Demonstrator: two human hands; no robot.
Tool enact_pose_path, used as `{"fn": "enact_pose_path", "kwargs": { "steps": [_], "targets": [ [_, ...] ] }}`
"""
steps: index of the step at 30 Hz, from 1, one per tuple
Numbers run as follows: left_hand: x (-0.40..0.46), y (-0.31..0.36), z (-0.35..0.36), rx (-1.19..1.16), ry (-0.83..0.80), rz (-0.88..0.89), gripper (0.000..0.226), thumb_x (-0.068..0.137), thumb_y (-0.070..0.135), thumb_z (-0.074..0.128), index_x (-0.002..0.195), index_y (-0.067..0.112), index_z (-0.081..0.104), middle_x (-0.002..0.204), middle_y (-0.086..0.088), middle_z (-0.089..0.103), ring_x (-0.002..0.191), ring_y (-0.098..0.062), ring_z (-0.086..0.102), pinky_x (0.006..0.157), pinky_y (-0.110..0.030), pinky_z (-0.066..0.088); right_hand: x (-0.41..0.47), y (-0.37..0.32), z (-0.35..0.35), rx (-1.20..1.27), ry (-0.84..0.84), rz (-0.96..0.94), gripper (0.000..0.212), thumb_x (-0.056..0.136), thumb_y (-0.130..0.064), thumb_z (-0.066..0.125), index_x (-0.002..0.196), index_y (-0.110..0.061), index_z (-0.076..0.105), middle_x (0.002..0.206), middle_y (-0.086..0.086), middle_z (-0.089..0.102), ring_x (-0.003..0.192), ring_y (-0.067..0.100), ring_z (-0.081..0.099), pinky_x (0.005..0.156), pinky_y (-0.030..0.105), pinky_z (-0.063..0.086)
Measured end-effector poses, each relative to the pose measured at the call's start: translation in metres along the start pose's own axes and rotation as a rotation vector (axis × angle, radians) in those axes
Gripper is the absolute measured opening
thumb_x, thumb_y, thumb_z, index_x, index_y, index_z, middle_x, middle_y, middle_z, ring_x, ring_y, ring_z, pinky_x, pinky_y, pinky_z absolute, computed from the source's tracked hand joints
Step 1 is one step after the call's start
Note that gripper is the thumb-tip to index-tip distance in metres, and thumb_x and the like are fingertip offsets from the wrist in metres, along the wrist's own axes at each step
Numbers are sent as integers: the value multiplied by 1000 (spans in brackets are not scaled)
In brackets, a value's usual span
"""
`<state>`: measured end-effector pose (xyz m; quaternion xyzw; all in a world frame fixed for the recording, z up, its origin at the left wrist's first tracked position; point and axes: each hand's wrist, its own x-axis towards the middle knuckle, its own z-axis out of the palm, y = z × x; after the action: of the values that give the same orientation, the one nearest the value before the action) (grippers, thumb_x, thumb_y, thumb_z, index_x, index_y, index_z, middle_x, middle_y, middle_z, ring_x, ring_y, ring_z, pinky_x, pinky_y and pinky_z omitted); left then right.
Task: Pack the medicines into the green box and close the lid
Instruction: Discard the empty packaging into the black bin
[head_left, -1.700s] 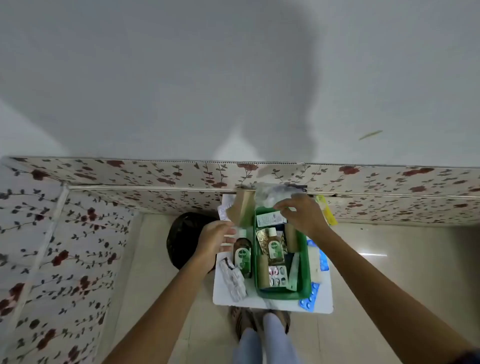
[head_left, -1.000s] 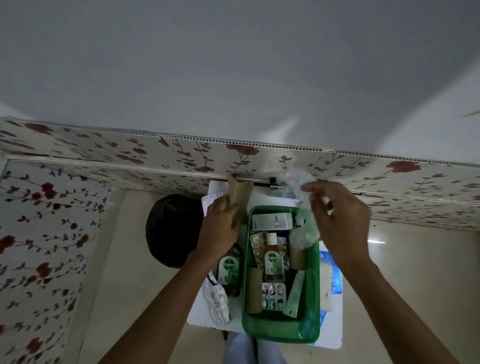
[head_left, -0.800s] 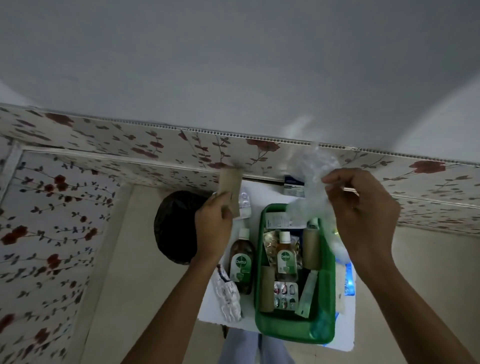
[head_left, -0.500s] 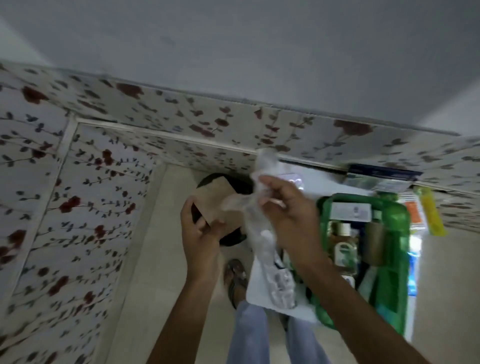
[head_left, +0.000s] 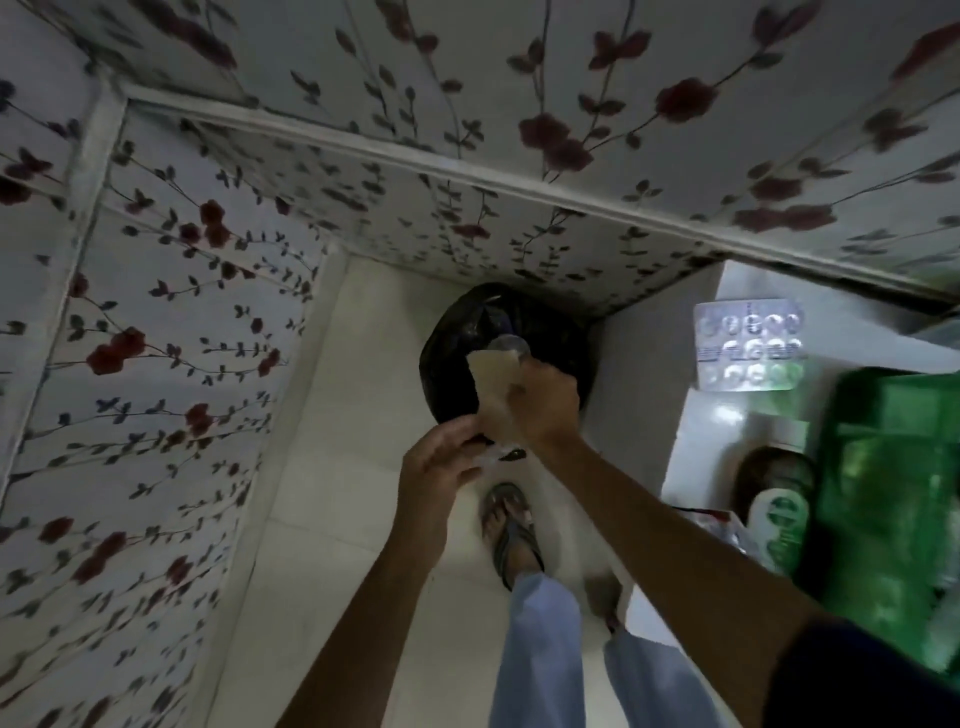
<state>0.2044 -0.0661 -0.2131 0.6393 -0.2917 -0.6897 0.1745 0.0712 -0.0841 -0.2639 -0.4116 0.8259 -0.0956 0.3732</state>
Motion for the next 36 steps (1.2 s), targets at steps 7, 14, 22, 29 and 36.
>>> {"fn": "enact_pose_path", "kwargs": {
  "steps": [7, 14, 22, 29, 36],
  "targets": [
    [90, -43, -25, -43, 112, -58, 24, 87, -2, 48, 106, 3, 62, 96, -10, 68, 78, -18, 64, 69, -28, 54, 82, 51, 85, -317, -173, 61, 21, 88, -4, 47, 106, -3, 58, 107, 21, 63, 103, 36, 55, 82, 42, 48],
    [121, -54, -28, -19, 159, 20, 23, 87, 0, 48, 93, 13, 66, 92, -7, 69, 75, -18, 64, 76, -37, 53, 96, 54, 126, -535, -192, -193, 29, 85, -4, 47, 112, -9, 56, 117, 16, 62, 110, 32, 55, 90, 39, 47],
    [58, -16, -3, 46, 123, 22, 23, 91, 2, 44, 99, 12, 64, 99, -10, 67, 82, -21, 65, 74, -33, 53, 12, 31, 44, 103, -245, -31, 39, 83, 6, 41, 114, -8, 62, 125, 9, 61, 117, 24, 54, 98, 25, 39],
    [-26, 7, 47, 20, 74, 73, 24, 92, 6, 46, 109, 5, 62, 99, -10, 68, 80, -19, 64, 76, -33, 53, -78, 14, -82, 426, -49, -57, 32, 84, 4, 44, 105, -8, 66, 108, 8, 71, 99, 14, 62, 79, 6, 38],
    [-112, -7, 116, 182, -28, 172, 25, 86, 1, 51, 94, 19, 66, 96, -5, 69, 85, -20, 63, 74, -29, 50, -165, 72, -211, 891, -29, -74, 25, 86, 4, 51, 91, -14, 66, 78, -2, 67, 72, 13, 62, 63, 21, 47]
  ]
}}
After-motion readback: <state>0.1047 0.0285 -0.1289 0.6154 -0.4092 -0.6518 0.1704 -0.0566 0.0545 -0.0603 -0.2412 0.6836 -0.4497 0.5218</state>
